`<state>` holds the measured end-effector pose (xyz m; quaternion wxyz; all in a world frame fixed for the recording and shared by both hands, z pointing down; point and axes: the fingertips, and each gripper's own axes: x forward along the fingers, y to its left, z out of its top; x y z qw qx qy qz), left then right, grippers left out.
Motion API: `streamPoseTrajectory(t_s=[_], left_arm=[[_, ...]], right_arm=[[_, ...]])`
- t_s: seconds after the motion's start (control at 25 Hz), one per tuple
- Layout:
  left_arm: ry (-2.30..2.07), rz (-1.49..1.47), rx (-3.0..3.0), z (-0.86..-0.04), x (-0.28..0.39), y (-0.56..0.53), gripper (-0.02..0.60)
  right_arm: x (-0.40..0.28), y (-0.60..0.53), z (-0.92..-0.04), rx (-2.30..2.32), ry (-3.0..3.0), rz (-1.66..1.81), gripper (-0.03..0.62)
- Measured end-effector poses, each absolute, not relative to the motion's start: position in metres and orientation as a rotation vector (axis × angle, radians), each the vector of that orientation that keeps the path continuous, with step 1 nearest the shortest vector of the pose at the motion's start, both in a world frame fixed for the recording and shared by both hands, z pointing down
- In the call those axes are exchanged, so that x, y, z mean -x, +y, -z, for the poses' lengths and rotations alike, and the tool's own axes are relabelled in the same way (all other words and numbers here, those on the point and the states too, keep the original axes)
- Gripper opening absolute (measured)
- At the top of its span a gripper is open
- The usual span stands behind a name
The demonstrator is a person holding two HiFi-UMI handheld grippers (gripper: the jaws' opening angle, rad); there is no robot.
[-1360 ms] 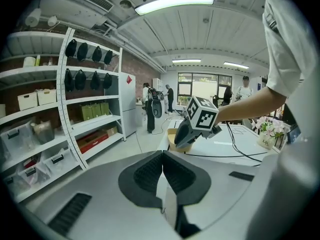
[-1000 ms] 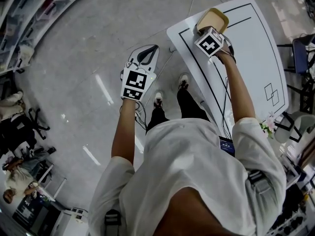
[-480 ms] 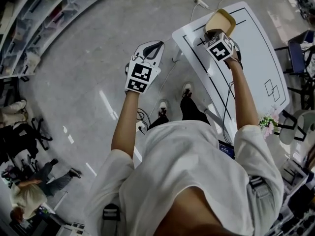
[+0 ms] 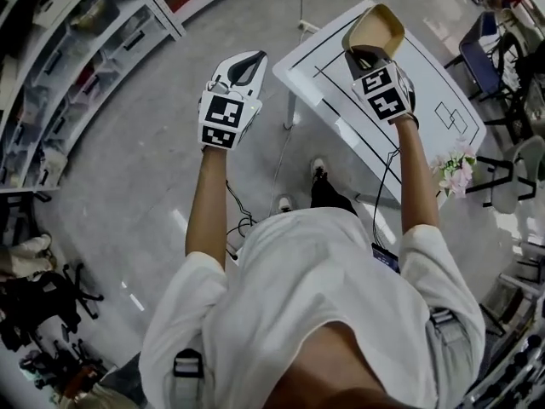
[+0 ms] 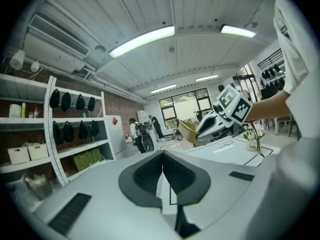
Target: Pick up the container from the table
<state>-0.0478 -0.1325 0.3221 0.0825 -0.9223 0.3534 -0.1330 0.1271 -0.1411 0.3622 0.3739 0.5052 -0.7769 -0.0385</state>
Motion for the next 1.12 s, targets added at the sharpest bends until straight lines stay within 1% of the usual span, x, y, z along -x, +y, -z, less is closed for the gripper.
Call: streamPoseTrajectory(t_s=[0.2,0.48,0.76,0.92,1.12], left_arm=[[0.964,0.334,2.711,-0.285,0.045,-0.101,0.017],[0.861,0.269,2.682,-0.253,0.037,-0.059,0.018],[0.812,0.29,2.636,-0.259,0.028,-0.055,0.018],[0.803,0.281,2.631,-0.244,0.031,-0.067,0.017],[0.775,0.277,2.62,-0.24,0.032,-0.037,0.017]], right_arm=[[-0.127,-0.084,-0.312,-1.432,-2.0,0.154,0.025],[-0.128,-0.027,-0.271,-1.514,-1.998,0.201,0.025],[-0.127,-0.023,-0.269,-1.546,-2.012,0.242,0.023],[-0.125,-0.034,-0.248,-1.579,-2.016,0.259,0.025],[-0.125,-0.003,-0.244,-1.618,-2.018,0.257,0.024]])
